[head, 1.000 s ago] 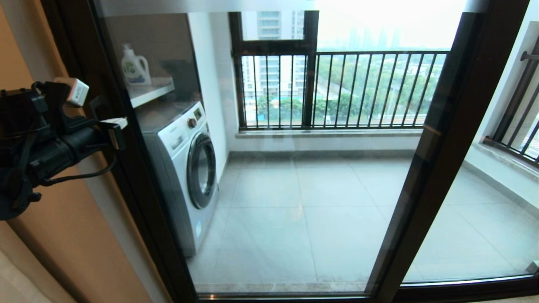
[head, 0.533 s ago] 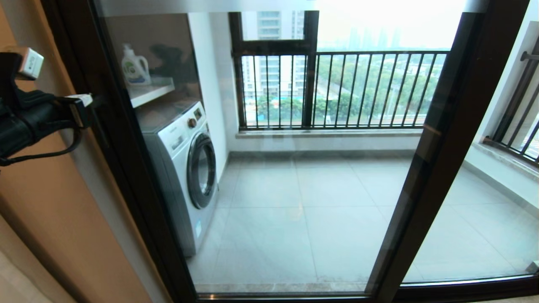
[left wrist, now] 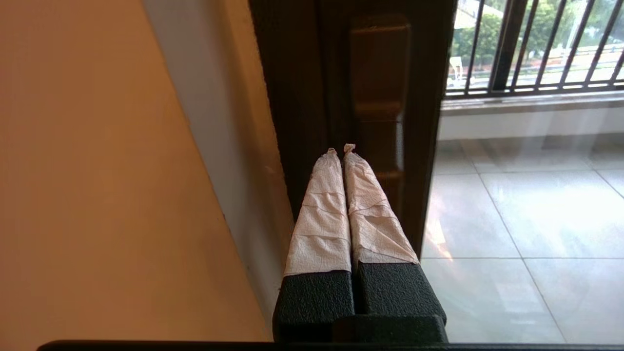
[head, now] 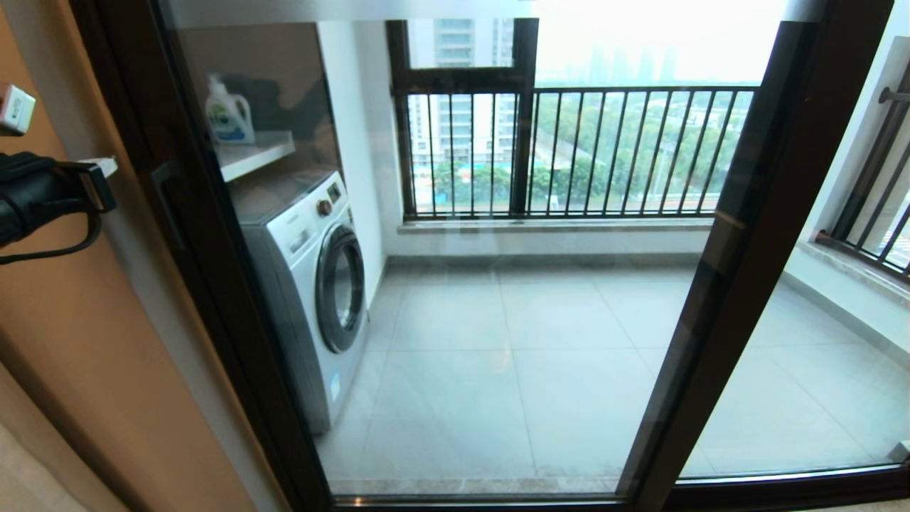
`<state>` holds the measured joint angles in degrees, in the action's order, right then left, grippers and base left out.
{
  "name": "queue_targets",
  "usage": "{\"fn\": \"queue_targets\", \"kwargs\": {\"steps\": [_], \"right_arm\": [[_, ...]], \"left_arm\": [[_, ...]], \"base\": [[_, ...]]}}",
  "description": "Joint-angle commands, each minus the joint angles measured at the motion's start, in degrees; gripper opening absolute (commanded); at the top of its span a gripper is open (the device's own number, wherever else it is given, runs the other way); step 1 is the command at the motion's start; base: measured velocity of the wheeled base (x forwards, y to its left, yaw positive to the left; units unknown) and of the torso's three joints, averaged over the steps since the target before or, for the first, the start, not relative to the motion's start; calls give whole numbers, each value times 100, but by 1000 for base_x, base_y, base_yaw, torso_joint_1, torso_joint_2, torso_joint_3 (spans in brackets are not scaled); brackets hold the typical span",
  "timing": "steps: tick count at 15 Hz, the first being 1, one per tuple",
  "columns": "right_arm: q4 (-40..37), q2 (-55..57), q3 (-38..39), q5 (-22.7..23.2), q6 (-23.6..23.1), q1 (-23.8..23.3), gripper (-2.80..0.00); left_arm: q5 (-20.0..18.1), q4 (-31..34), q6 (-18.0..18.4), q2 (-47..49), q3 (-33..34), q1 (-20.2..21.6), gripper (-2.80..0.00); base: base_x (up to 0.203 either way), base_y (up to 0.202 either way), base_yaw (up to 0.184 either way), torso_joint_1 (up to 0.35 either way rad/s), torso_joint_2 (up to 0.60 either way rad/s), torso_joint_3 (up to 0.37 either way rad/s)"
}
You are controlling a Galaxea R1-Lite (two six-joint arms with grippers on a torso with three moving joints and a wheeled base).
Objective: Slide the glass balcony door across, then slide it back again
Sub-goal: Open the slid door
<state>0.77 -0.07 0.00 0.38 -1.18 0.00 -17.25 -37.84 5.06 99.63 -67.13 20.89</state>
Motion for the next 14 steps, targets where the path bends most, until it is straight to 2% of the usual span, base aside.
{"fn": "queue_targets", "kwargs": {"steps": [1,8,14], "right_arm": [[2,7,26,6,-5,0,-280],[2,7,26,4,-5,0,-280],[2,7,26,1,-5,0,-280]], "left_arm": [[-15,-55,-1,391,-168,29,-280],[-15,-66,4,736,-415,6,-280],[17,-60,13,724,-363,-325,-280]], "base": [[0,0,0,0,0,0],[0,0,0,0,0,0],[0,0,0,0,0,0]]}}
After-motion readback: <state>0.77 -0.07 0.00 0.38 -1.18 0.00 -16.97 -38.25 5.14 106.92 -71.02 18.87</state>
